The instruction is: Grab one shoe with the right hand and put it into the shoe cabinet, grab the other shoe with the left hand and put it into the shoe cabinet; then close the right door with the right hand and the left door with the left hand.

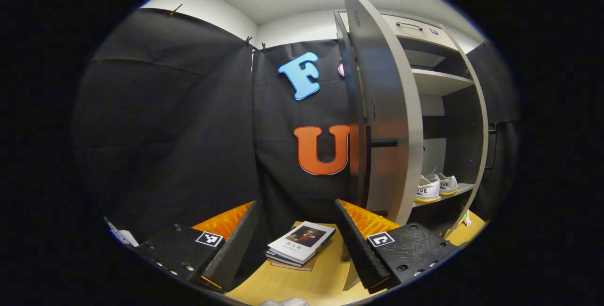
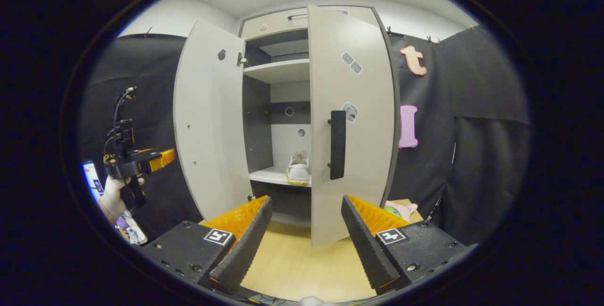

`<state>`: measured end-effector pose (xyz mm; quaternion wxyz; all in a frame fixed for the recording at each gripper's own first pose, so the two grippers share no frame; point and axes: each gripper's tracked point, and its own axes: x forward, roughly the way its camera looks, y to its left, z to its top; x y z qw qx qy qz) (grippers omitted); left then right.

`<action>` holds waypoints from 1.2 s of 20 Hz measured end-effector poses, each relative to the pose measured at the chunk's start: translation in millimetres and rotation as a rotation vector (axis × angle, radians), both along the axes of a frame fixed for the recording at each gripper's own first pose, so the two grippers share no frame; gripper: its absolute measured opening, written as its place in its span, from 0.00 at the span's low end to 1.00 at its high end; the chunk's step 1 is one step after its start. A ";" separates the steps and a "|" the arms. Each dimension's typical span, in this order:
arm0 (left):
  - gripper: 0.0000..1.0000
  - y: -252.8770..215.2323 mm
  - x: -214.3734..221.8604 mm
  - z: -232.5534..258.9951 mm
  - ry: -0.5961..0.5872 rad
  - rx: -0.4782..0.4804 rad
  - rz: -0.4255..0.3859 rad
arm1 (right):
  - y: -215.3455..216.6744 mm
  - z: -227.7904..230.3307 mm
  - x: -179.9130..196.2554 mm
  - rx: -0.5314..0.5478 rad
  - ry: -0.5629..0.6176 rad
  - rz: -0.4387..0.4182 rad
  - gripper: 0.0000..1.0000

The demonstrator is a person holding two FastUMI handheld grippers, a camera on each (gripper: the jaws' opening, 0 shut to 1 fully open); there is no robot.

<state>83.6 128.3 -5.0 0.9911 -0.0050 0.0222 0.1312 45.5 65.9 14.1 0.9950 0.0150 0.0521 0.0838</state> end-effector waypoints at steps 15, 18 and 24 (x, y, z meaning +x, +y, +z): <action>0.90 -61.5 13.2 -2.9 -0.011 0.021 -0.069 | -29.5 -4.1 -25.9 0.017 0.001 -0.017 0.93; 0.89 -93.7 16.5 0.0 -0.013 0.034 -0.107 | -41.2 -6.0 -23.1 0.007 0.013 -0.002 0.94; 0.96 -153.9 28.7 2.7 -0.018 -0.107 -0.161 | -64.7 0.4 -23.2 -0.005 0.003 0.027 0.93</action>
